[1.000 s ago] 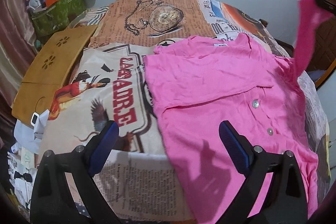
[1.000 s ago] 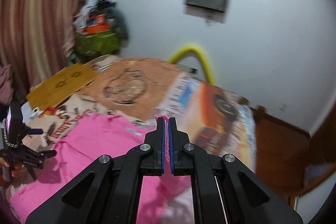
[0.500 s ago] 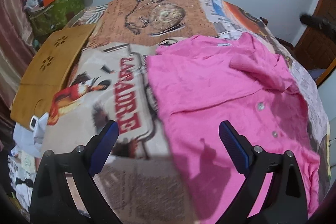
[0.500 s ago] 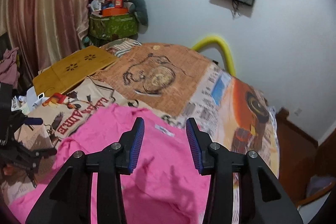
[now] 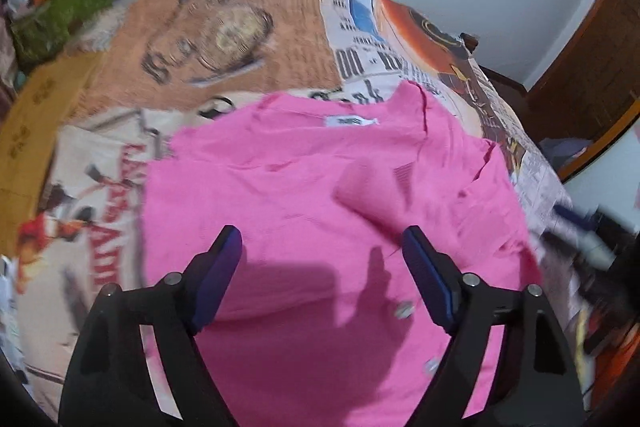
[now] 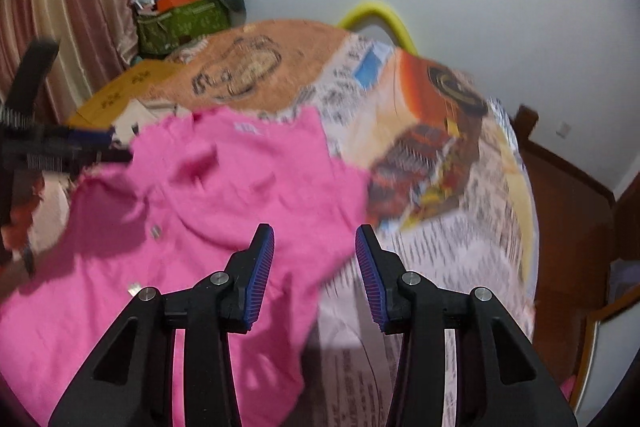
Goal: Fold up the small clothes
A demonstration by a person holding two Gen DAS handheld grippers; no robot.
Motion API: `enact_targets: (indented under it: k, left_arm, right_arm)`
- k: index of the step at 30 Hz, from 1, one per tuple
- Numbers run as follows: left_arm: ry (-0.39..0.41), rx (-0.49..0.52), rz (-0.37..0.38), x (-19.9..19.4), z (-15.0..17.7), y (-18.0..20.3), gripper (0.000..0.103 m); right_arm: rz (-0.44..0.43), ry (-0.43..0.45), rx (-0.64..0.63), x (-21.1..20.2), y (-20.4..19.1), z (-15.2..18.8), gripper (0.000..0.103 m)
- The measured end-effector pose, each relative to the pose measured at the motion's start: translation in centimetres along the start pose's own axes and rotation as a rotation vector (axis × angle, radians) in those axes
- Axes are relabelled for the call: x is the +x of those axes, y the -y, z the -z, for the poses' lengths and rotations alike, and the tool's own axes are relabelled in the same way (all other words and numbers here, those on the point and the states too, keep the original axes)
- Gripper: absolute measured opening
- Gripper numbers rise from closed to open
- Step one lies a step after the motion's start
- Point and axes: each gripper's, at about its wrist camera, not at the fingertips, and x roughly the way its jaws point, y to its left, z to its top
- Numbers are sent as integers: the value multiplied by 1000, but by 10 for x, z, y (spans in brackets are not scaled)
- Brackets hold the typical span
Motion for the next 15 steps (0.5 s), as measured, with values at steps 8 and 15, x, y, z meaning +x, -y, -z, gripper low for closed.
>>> enact_targets:
  k: [8, 15]
  left_arm:
    - [-62, -41, 79, 39, -9, 24, 49]
    - [3, 27, 101, 21, -15, 43, 6]
  right_arm:
    - [-60, -24, 20, 19, 1, 28, 39]
    - [-92, -15, 56, 24, 6, 34, 33]
